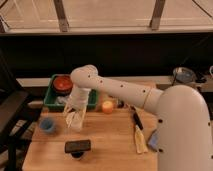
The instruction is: Place fork in paper cup
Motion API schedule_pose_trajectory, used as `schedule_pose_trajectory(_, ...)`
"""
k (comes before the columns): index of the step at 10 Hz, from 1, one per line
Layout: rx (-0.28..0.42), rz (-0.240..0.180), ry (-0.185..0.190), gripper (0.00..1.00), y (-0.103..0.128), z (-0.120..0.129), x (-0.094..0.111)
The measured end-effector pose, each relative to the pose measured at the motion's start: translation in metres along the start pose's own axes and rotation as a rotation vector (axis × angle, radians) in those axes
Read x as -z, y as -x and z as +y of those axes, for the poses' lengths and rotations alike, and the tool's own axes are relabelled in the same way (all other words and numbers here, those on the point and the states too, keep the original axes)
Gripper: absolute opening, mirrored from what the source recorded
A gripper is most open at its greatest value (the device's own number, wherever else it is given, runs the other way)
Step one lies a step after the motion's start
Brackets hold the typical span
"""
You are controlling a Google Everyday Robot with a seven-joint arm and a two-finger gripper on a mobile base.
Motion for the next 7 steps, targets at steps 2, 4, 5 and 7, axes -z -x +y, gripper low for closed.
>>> schedule_pose_trajectory(2, -0.027, 0.063, 0.009, 0.71, -0.001, 0.008, 0.017)
schedule_pose_trajectory(4, -0.071, 0.147, 0.010, 0.71, -0.007, 0.022, 0.051)
schedule_pose_trajectory(5, -0.088, 0.185, 0.009, 0.71, -0.008, 0.025, 0.066)
schedule_pose_trajectory(7, -0.139, 0.241, 0.009, 0.71, -0.016, 0.036, 0.085)
